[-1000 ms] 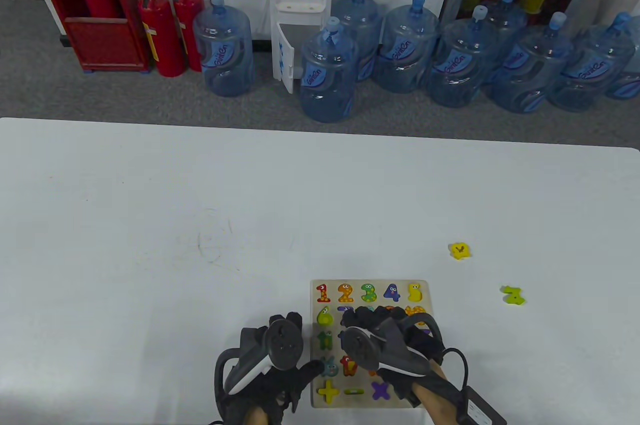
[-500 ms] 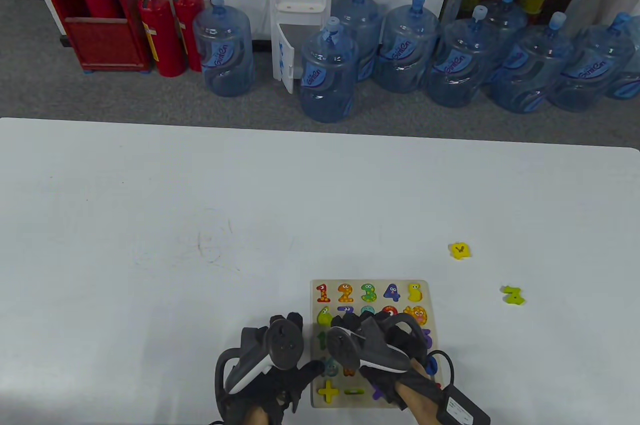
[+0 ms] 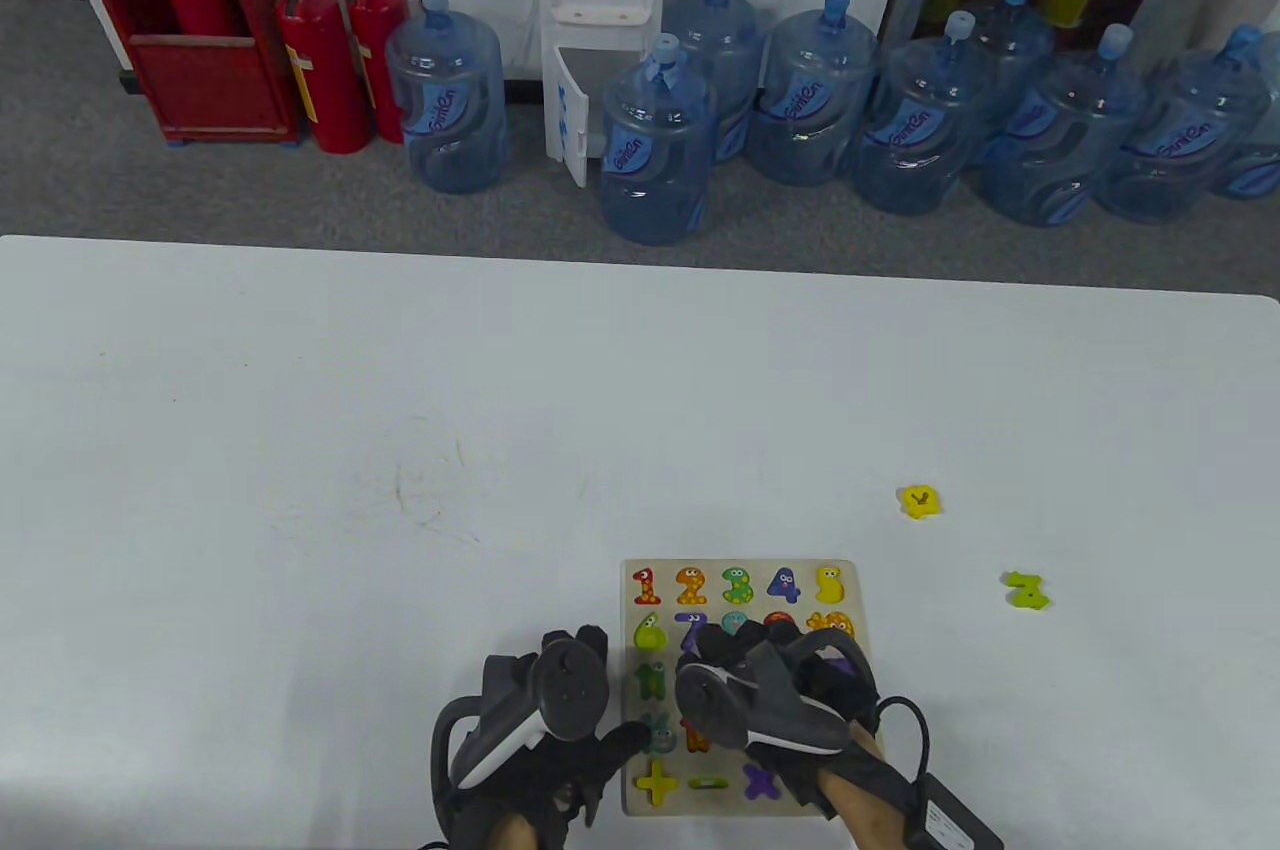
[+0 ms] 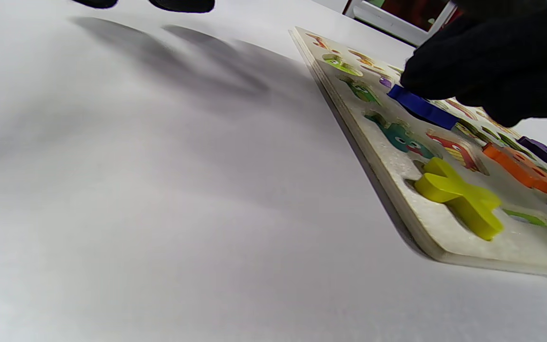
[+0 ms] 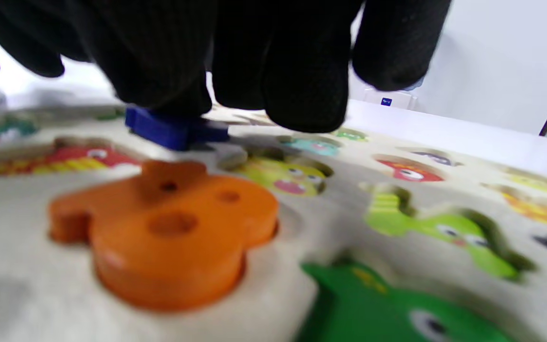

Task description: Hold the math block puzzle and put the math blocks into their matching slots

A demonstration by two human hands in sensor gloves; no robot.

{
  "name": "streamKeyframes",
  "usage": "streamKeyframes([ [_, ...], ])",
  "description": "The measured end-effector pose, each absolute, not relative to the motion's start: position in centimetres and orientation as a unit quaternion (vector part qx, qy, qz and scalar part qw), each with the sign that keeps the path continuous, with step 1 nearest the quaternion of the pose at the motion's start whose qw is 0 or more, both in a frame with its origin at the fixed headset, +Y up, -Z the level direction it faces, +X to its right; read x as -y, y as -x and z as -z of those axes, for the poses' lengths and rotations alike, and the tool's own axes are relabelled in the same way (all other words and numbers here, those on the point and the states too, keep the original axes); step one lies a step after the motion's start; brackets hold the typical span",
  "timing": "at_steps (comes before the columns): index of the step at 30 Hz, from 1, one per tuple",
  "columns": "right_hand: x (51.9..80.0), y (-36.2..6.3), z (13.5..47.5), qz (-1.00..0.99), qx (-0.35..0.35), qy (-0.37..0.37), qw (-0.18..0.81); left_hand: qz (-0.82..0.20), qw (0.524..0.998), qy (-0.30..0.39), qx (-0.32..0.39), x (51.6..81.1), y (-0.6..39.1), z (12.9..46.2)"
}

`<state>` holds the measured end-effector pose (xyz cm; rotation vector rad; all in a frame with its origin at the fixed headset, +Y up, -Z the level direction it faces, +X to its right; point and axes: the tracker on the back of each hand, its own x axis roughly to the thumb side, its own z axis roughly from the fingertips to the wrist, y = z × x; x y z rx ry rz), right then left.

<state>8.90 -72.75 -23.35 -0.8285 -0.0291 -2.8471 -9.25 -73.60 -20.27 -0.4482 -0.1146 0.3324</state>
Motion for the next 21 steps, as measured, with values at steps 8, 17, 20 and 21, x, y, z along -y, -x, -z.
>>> streamKeyframes([
  [8,71.2,-10.3,23.5,0.963,-0.014,0.261,0.063,-0.165,0.959,0.221,0.057,73.7,9.2,20.3],
  [17,68.4,-23.2,26.6,0.996,-0.057,0.051,0.039,-0.164,0.960,0.221,0.054,73.6,9.3,20.3],
  [20,69.3,-27.1,27.8,0.999,-0.008,-0.028,0.019,-0.164,0.960,0.221,0.056,73.6,9.3,20.3],
  [21,69.7,-28.1,28.1,0.999,0.007,-0.048,0.010,-0.163,0.960,0.222,0.056,73.7,9.3,20.3],
])
